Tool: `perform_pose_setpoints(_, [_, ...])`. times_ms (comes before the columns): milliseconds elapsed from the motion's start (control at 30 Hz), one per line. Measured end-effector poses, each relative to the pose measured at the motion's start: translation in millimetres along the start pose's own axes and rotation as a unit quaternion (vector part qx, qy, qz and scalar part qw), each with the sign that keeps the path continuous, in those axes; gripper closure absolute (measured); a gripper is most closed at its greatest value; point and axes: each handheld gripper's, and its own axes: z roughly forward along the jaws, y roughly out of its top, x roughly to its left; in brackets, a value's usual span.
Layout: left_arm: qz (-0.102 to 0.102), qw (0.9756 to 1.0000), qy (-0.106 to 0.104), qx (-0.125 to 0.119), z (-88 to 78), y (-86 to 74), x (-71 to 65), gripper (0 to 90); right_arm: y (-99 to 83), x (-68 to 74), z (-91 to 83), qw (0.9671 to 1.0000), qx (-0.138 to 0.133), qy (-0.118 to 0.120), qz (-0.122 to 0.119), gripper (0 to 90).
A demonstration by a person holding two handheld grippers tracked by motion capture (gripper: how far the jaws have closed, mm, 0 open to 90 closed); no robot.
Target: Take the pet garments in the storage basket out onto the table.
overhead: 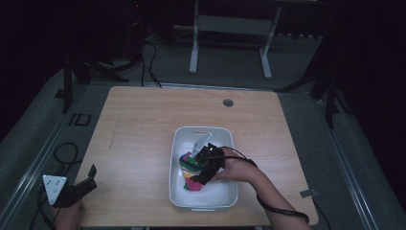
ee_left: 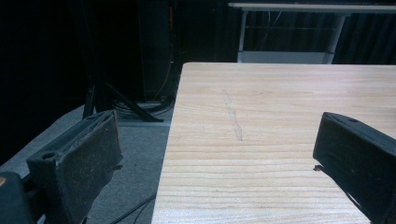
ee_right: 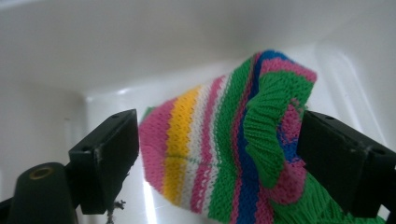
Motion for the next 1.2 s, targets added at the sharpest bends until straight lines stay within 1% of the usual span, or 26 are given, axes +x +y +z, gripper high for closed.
perform_pose_setpoints(33, [0.0,1.0,0.0,0.0,0.0,0.0,-0.1,1.4,1.1,0.7,4.4,0.9999,0.012,-0.002,-0.002,13.0])
perform_pose_setpoints(133, [0.001,1.0,0.0,0.0,0.1,0.0,-0.3,1.4,3.2,2.4,13.5,0.9995,0.032,0.001,-0.007,12.7])
perform_pose_setpoints(300, [0.003,1.0,0.001,0.0,0.1,0.0,-0.6,1.4,5.6,5.3,29.3,0.998,0.062,-0.004,-0.011,11.9])
perform_pose_setpoints(333, [0.003,1.0,0.001,0.0,0.1,0.0,-0.6,1.4,5.6,5.3,29.3,0.998,0.062,-0.004,-0.011,11.9])
perform_pose_setpoints(367, [0.003,1.0,0.001,0.0,0.1,0.0,-0.6,1.4,5.9,5.7,31.9,0.9974,0.07,-0.011,-0.012,11.9])
perform_pose_setpoints(400, [0.003,1.0,0.001,-0.001,-0.2,-0.1,-1.2,1.4,6.8,8.3,39.5,0.9947,0.094,-0.025,-0.033,18.2])
perform_pose_setpoints(433, [0.003,1.0,0.001,-0.001,-0.2,-0.1,-1.5,1.4,7.3,9.1,40.6,0.9942,0.097,-0.025,-0.04,24.5])
perform_pose_setpoints(467, [0.004,1.0,0.0,-0.001,-0.3,-0.1,-1.5,1.4,7.7,9.1,40.6,0.9942,0.096,-0.021,-0.044,30.7])
perform_pose_setpoints(500, [0.004,1.0,0.001,-0.001,-0.3,-0.1,-1.6,1.4,7.9,9.3,40.3,0.9942,0.095,-0.022,-0.046,36.7])
perform_pose_setpoints(533, [0.004,1.0,0.0,-0.001,-0.2,-0.1,-1.5,1.4,8.1,9.3,40.0,0.9943,0.094,-0.024,-0.044,45.9])
perform_pose_setpoints(600, [0.003,1.0,0.0,-0.001,-0.3,-0.1,-1.4,1.4,7.7,9.4,39.0,0.9944,0.093,-0.022,-0.046,56.0])
perform_pose_setpoints(633, [0.003,1.0,0.0,-0.001,-0.3,-0.1,-1.4,1.4,7.6,9.8,39.0,0.9939,0.095,-0.022,-0.051,61.9])
perform_pose_setpoints(700, [0.003,1.0,0.001,-0.001,-0.3,-0.1,-1.5,1.4,8.4,10.5,37.9,0.9938,0.097,-0.02,-0.051,67.3])
perform_pose_setpoints(733, [0.003,1.0,0.0,-0.001,-0.3,-0.1,-1.5,1.4,8.8,11.1,36.7,0.9936,0.096,-0.023,-0.056,69.4])
perform_pose_setpoints(800, [0.003,1.0,0.0,-0.001,-0.4,-0.1,-1.4,1.4,9.9,11.5,30.8,0.995,0.085,-0.019,-0.05,71.2])
perform_pose_setpoints(933, [0.004,1.0,0.0,-0.001,-0.3,-0.1,-1.5,1.4,12.6,11.5,12.5,0.9965,0.061,-0.018,-0.054,71.7])
perform_pose_setpoints(1133, [0.004,1.0,0.001,-0.002,-0.5,-0.2,-1.6,1.4,18.9,11.9,-16.9,0.9974,0.032,-0.032,-0.057,71.6])
perform_pose_setpoints(1167, [0.004,1.0,0.002,-0.002,-0.5,-0.2,-1.7,1.4,20.0,11.9,-22.2,0.9975,0.023,-0.035,-0.058,71.7])
perform_pose_setpoints(1200, [0.004,1.0,0.001,-0.002,-0.4,-0.1,-1.7,1.4,21.1,12.1,-27.5,0.9979,0.014,-0.029,-0.055,71.7])
